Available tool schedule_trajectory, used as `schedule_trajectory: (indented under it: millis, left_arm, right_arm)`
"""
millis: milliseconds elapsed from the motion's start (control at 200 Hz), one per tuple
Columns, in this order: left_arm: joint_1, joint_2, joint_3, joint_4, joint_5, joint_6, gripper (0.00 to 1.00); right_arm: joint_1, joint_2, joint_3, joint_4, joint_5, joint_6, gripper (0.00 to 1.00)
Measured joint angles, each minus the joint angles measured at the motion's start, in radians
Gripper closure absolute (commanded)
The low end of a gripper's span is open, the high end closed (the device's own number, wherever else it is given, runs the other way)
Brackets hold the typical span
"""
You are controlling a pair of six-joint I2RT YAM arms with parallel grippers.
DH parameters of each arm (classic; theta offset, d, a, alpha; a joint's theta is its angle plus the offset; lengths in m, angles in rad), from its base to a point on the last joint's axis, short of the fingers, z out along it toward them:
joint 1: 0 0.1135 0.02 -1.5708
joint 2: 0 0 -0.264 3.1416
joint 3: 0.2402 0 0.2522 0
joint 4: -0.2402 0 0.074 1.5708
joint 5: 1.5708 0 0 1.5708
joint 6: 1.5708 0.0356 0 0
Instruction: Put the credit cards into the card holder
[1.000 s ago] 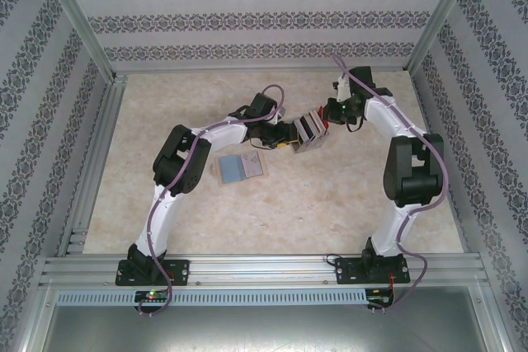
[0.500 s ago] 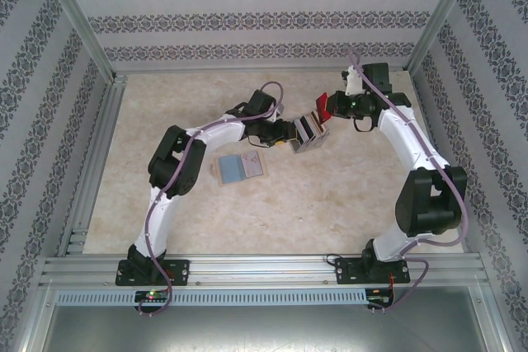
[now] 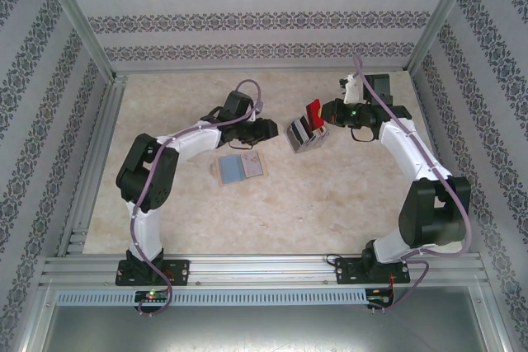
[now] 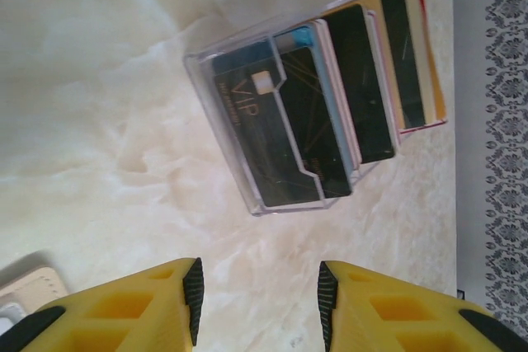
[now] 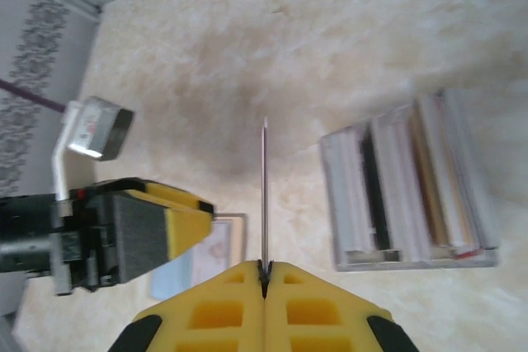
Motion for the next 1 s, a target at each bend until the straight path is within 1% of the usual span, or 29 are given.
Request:
schedule_trajectory:
  millis: [125,210,290,445,684,879,999]
  left_arm:
    - [0.003,0.000,-0.006,0.010,0.001,-0.005,0.57]
    - [0.003,0.000,-0.006,0.030,0.005,-0.016,0.57]
    - [0.003,0.001,-0.006,0.042,0.013,-0.019,0.57]
    - [0.003,0.014,-0.006,0.055,0.018,-0.028,0.57]
    - [0.003,0.034,-0.006,0.057,0.021,-0.041,0.57]
    - [0.003,0.034,-0.006,0.060,0.024,-0.041,0.57]
    - [0.003,0.034,-0.006,0.060,0.028,-0.041,0.57]
  right_arm:
    - [0.005,0.000,0.000,-0.021,0.098,-0.033,0.95]
    - [0.004,0.025,0.036,-0.058,0.218,-0.077,0.95]
    - [0.000,0.057,0.063,-0.063,0.275,-0.104,0.95]
    - [-0.001,0.105,0.065,-0.058,0.268,-0.129,0.95]
    - [0.036,0.192,0.115,-0.060,0.241,-0.169,0.95]
    - [0.042,0.253,0.172,-0.081,0.265,-0.208,0.94]
    - [0.044,0.289,0.209,-0.094,0.291,-0.240,0.92]
